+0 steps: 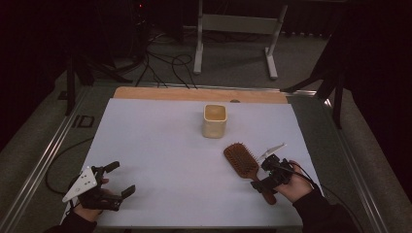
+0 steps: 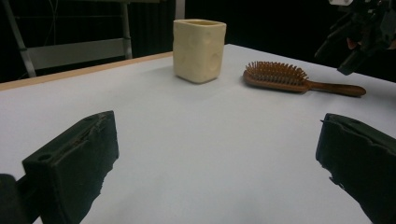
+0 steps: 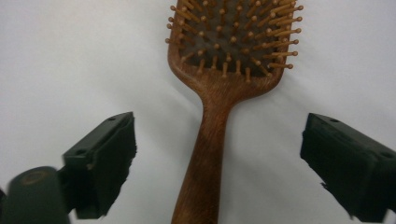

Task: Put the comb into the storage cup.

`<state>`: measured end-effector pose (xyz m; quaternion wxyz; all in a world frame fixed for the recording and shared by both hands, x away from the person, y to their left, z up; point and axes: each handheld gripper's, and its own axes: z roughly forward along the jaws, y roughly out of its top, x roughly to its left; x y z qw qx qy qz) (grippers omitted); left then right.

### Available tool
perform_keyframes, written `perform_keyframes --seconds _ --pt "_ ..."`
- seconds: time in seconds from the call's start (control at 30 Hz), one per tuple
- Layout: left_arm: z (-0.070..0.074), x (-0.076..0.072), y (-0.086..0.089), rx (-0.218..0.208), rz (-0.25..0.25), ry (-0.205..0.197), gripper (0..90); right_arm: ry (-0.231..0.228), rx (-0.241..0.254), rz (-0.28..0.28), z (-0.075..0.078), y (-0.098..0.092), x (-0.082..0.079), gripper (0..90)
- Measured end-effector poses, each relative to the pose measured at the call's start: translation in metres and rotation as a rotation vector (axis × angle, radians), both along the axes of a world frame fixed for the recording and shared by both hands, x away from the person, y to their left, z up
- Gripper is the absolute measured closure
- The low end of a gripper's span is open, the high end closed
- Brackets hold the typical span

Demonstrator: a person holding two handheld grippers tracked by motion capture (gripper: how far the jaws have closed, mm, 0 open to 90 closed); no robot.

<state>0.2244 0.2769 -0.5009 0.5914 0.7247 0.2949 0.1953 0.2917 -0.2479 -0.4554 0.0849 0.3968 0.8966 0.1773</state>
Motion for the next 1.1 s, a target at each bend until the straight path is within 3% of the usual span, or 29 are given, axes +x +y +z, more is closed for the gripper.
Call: perform_keyframes --seconds 0.17,0.27,0.57,0.77,1.1 --pt "0.000 0.000 0.000 -0.001 0.000 0.001 0.1 0.049 -0.038 0.028 -0.004 0.004 0.004 16.5" --pt "0.000 0.000 0.000 -0.001 0.000 0.002 0.1 0.084 -0.053 0.010 -0.007 0.006 0.007 17.3" --pt "0.000 0.000 0.001 -0.008 -0.003 0.006 0.1 0.116 -0.097 -0.016 -0.020 0.016 0.011 11.3" --pt "0.000 0.000 0.001 -0.008 -0.004 0.006 0.1 0.137 -0.102 -0.055 -0.021 0.020 0.015 14.5" --pt "0.000 0.000 0.001 -0.007 -0.003 0.007 0.1 0.159 -0.123 -0.113 -0.022 0.025 0.023 29.5"
